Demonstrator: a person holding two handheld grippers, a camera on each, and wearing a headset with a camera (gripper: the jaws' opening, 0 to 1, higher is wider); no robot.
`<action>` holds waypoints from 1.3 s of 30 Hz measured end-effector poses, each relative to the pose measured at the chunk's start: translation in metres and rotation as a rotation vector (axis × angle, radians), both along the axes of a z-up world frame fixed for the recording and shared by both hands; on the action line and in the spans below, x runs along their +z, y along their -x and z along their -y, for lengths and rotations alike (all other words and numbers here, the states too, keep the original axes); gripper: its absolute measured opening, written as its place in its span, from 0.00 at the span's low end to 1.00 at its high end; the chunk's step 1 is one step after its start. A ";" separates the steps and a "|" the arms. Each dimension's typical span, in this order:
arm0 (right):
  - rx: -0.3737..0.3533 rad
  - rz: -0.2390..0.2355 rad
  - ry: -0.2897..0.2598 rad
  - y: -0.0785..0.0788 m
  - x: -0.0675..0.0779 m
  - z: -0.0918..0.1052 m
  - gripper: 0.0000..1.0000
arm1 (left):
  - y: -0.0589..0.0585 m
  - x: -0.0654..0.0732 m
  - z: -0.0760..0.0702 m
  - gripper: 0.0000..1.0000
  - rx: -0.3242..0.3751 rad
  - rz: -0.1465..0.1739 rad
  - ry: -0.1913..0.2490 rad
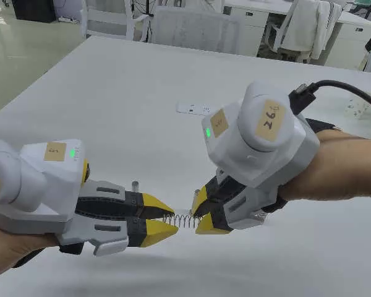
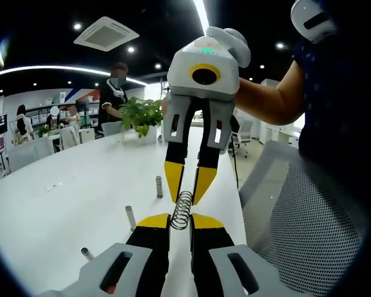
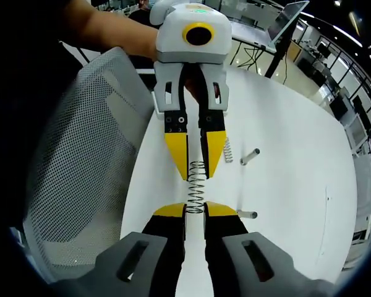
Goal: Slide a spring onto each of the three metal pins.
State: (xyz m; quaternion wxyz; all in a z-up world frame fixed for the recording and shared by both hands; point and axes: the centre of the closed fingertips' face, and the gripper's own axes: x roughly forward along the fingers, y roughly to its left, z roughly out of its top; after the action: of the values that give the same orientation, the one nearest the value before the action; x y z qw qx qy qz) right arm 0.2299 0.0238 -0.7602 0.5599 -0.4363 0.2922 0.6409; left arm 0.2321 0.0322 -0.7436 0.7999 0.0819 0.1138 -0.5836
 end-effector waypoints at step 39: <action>-0.029 -0.044 0.000 0.003 -0.007 0.002 0.10 | 0.009 0.017 0.004 0.02 -0.056 0.023 0.047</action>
State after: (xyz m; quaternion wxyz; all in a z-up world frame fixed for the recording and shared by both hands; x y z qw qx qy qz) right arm 0.2268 0.0221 -0.7668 0.5624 -0.4179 0.3109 0.6422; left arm 0.2227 0.0286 -0.7264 0.7862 0.0729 0.0888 -0.6072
